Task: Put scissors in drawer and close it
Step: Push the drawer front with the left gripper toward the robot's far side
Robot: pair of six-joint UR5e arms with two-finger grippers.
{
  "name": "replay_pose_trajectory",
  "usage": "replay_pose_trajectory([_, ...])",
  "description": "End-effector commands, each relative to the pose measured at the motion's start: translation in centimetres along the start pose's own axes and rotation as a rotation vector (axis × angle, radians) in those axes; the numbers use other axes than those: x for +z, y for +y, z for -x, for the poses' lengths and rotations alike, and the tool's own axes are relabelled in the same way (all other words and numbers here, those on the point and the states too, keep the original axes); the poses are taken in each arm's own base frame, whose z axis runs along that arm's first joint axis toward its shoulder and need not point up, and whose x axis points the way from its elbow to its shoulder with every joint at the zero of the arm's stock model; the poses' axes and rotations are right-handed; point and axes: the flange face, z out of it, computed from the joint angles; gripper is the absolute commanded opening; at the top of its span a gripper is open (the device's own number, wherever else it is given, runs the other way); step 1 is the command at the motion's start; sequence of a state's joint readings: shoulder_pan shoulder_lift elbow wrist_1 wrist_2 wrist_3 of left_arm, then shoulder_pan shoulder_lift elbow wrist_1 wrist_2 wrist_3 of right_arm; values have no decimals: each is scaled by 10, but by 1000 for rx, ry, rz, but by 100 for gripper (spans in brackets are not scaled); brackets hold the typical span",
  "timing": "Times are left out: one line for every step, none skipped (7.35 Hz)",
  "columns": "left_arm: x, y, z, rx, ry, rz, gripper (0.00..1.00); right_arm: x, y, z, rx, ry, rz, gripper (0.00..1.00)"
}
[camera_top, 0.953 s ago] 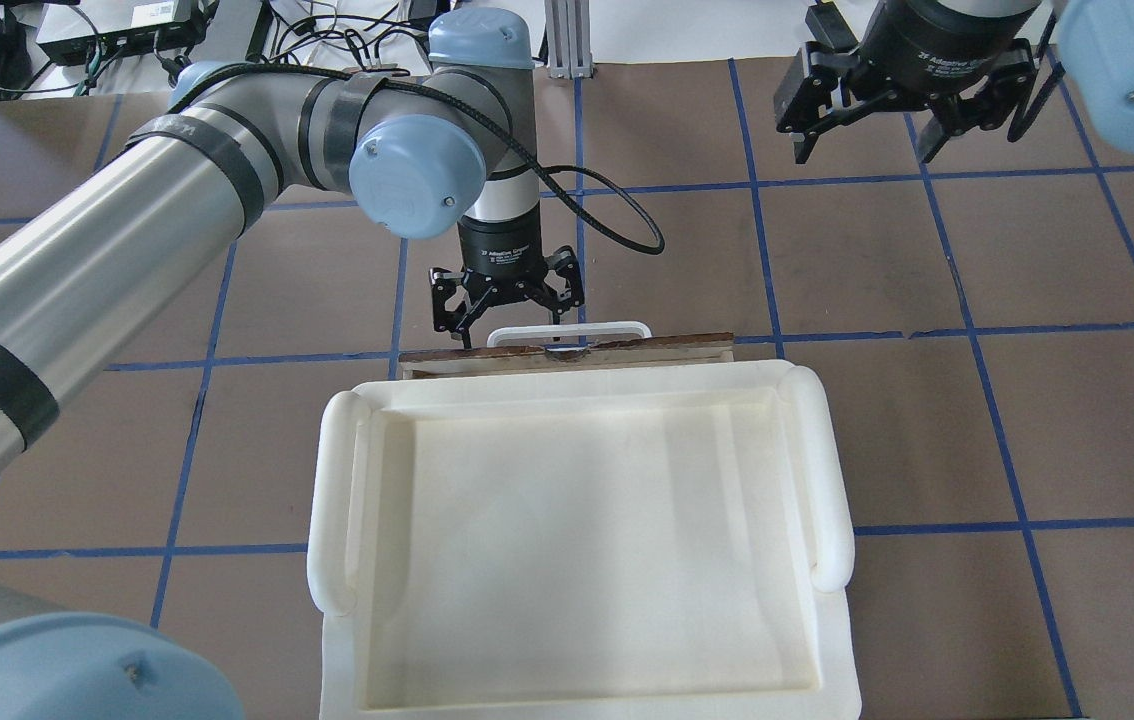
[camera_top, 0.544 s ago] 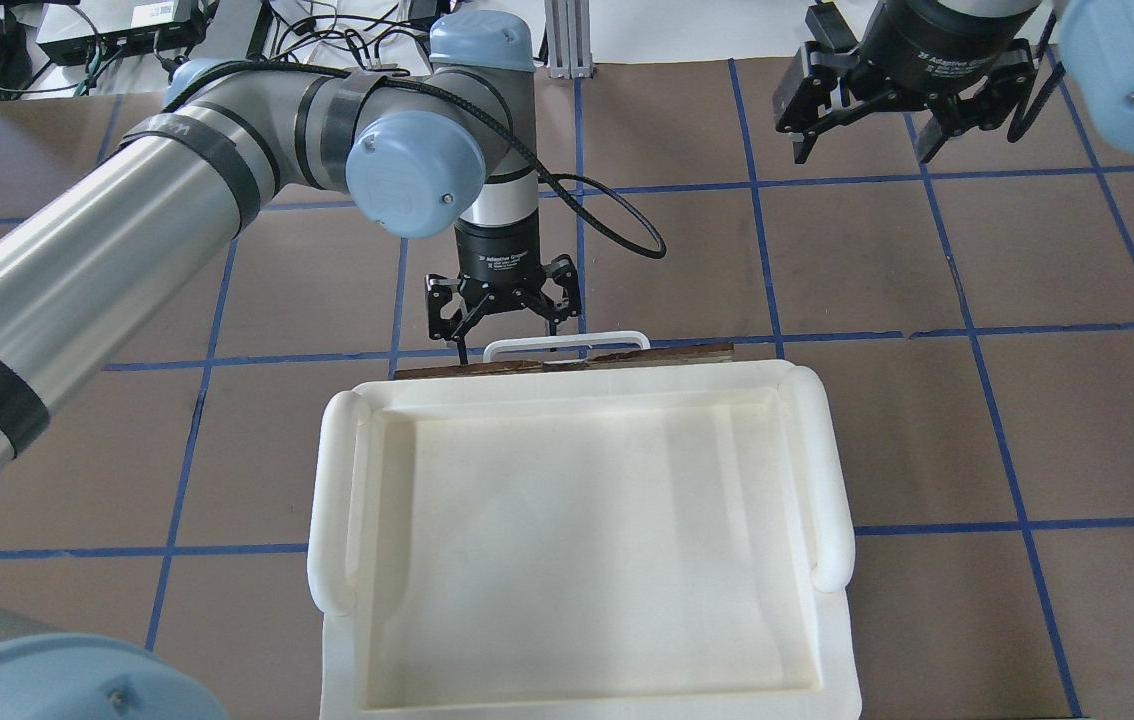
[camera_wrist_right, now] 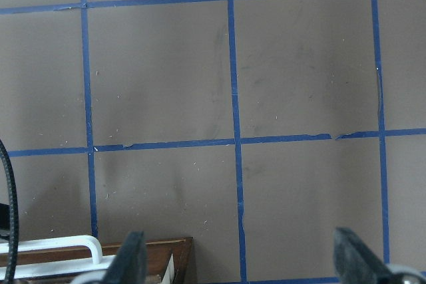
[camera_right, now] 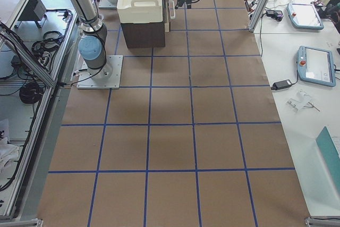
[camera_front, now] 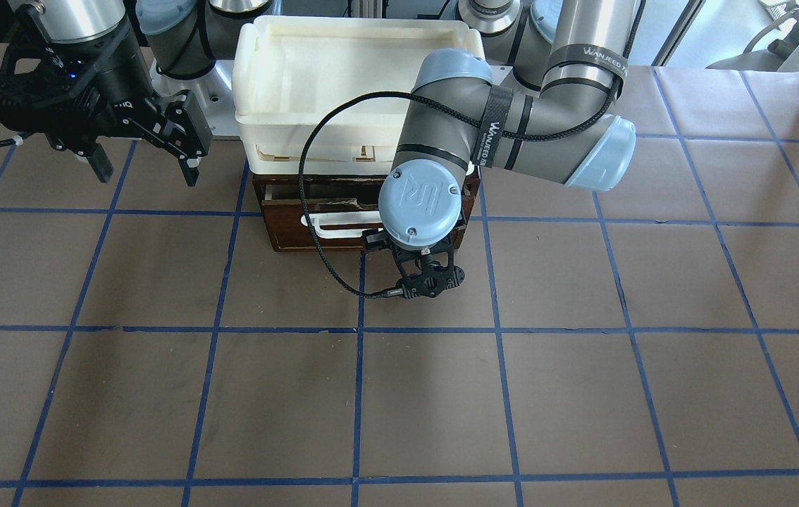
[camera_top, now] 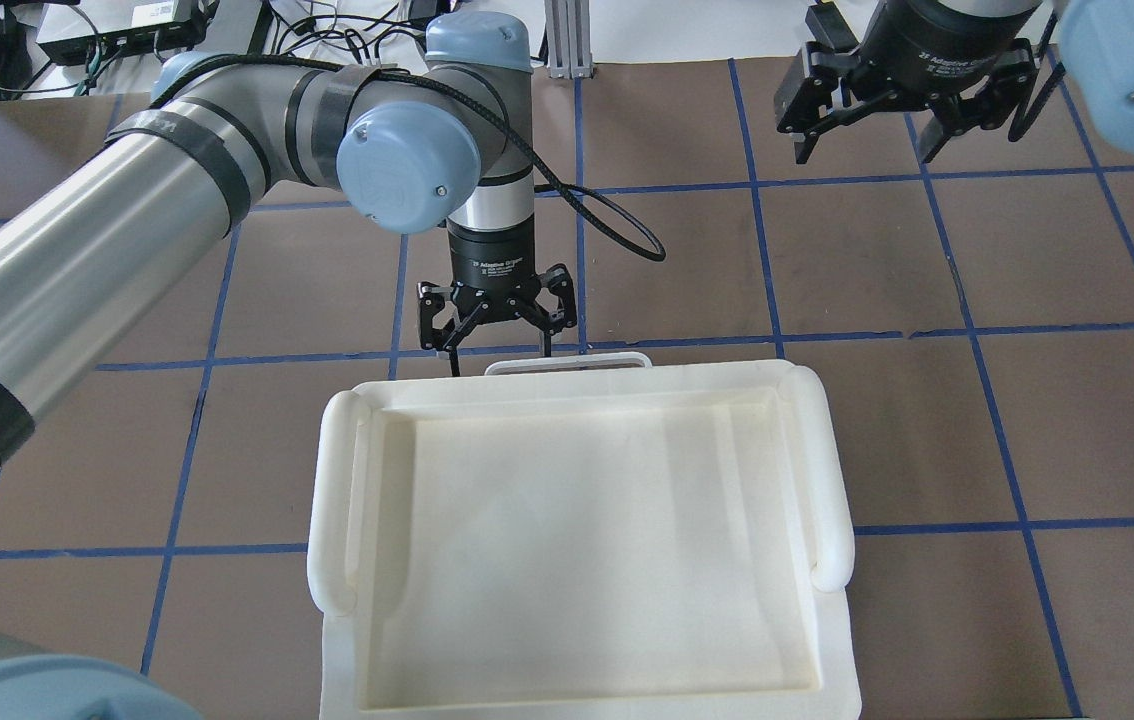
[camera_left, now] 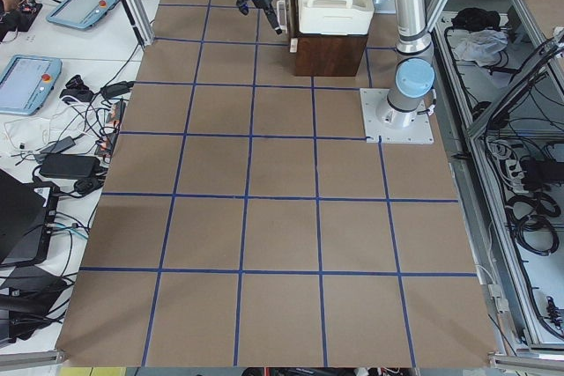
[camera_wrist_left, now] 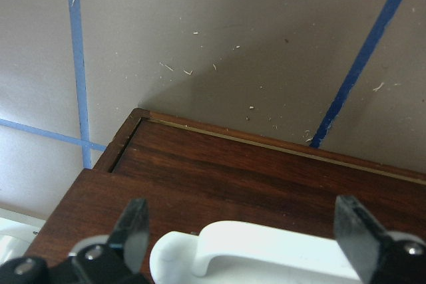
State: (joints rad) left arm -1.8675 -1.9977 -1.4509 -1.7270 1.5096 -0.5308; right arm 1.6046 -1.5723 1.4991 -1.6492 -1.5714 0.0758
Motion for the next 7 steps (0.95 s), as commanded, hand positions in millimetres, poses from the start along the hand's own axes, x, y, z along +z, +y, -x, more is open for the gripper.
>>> replay_pose_trajectory([1, 8, 5, -4, -26, 43, 100, 3, 2, 0, -1, -2, 7, 100])
replay_pose_trajectory([0, 11, 7, -4, -30, 48, 100, 5, 3, 0, -2, -2, 9, 100])
replay_pose_trajectory([0, 12, 7, -4, -30, 52, 100, 5, 3, 0, -1, -2, 9, 100])
replay_pose_trajectory([4, 11, 7, -6, -41, 70, 100, 5, 3, 0, -1, 0, 9, 100])
replay_pose_trajectory([1, 12, 10, -8, -36, 66, 100, 5, 3, 0, -4, 2, 9, 100])
replay_pose_trajectory([-1, 12, 11, -9, -35, 63, 100, 5, 3, 0, -5, 2, 9, 100])
replay_pose_trajectory([1, 12, 10, -6, -38, 65, 100, 5, 3, 0, -5, 2, 9, 100])
